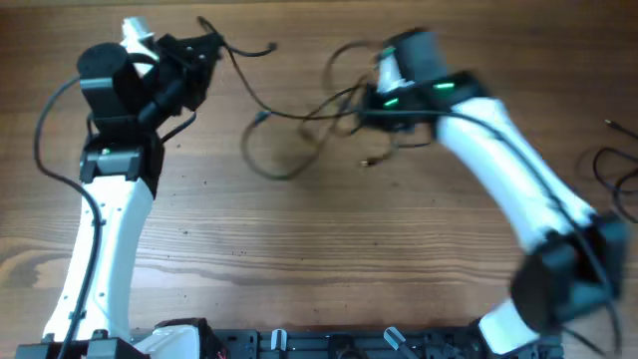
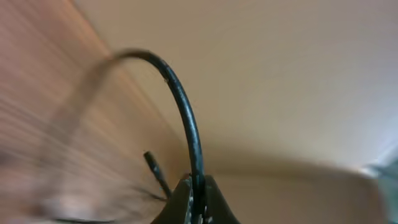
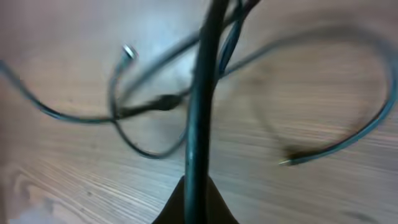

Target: Untangle cables

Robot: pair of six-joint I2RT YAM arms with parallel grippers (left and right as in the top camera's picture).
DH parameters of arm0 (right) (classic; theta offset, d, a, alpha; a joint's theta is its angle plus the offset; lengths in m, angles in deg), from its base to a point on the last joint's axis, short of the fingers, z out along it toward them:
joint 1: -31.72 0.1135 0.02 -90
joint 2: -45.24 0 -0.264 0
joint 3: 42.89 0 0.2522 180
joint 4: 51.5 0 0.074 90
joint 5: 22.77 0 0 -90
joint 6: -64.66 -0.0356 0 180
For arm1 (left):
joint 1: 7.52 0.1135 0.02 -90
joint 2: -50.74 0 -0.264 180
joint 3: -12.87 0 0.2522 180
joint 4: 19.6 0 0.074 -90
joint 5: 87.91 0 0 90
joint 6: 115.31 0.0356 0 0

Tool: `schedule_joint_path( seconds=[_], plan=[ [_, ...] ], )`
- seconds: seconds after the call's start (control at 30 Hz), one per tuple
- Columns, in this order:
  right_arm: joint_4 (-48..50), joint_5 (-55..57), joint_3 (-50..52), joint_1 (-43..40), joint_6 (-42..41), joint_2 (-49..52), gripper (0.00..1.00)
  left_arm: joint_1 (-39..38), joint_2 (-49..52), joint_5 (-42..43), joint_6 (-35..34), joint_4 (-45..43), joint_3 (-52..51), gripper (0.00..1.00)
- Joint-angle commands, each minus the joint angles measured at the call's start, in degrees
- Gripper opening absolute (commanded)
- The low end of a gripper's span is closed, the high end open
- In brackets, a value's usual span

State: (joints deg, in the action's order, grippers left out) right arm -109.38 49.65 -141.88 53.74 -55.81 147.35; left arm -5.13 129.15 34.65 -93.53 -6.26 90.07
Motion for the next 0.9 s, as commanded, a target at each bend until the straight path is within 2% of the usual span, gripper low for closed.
schedule_joint_path(
  seconds=[0.0, 0.07, 0.1, 0.13, 0.23, 0.3, 0.4, 0.43, 0.57, 0.63, 0.7, 0.8, 0.87],
  plan=[
    [-2.29, -0.33, -0.48, -12.7, 7.02, -12.63, 0.04, 6.16, -0.63, -11.74, 15.58, 8.11, 0.22, 0.04],
    [-3.17, -0.5, -0.48, -17.27, 8.61, -14.71, 0.04, 7.98, -0.63, -13.9, 16.63, 10.36, 0.22, 0.04],
    [-4.02, -0.46, -0.48, -19.67, 9.55, -15.13, 0.04, 8.85, -0.63, -15.08, 19.39, 10.64, 0.22, 0.04],
    [-5.25, -0.31, -0.48, -22.69, 10.27, -15.1, 0.04, 9.77, -0.63, -17.66, 21.73, 11.54, 0.22, 0.04],
    [-6.69, -0.07, -0.48, -29.24, 12.35, -14.95, 0.04, 11.56, -0.63, -26.62, 22.05, 14.78, 0.22, 0.04],
    [-5.73, -0.11, -0.5, -34.84, 12.46, -14.95, 0.04, 12.07, -0.63, -38.49, 24.76, 16.81, 0.22, 0.04],
    [-5.7, -0.33, -0.55, -43.45, 12.44, -14.95, 0.04, 13.2, -0.61, -56.7, 24.74, 20.15, 0.22, 0.04],
    [-4.7, -0.35, -0.55, -48.85, 12.24, -14.95, 0.04, 14.51, 0.13, -63.91, 24.74, 20.9, 0.22, 0.04],
    [-1.6, -4.17, -0.66, -56.11, 9.25, -14.95, 0.04, 18.12, 3.08, -65.22, 24.74, 21.79, 0.22, 0.04],
    [-1.01, -5.68, -1.16, -57.11, 8.46, -14.95, 0.04, 19.23, 4.74, -64.7, 24.72, 22.34, 0.22, 0.04],
    [0.55, -11.76, -1.84, -56.35, 11.63, -14.97, 0.04, 19.04, 5.66, -59.06, 24.74, 22.58, 0.22, 0.04],
    [3.43, -13.22, -2.1, -53.86, 15.37, -15.02, 0.04, 16.44, 5.73, -52.89, 25.33, 22.56, 0.22, 0.04],
    [9.4, -12.22, -2.1, -52.0, 15.21, -14.99, 0.04, 13.22, 5.73, -47.63, 28.0, 22.64, 0.22, 0.04]
  ],
)
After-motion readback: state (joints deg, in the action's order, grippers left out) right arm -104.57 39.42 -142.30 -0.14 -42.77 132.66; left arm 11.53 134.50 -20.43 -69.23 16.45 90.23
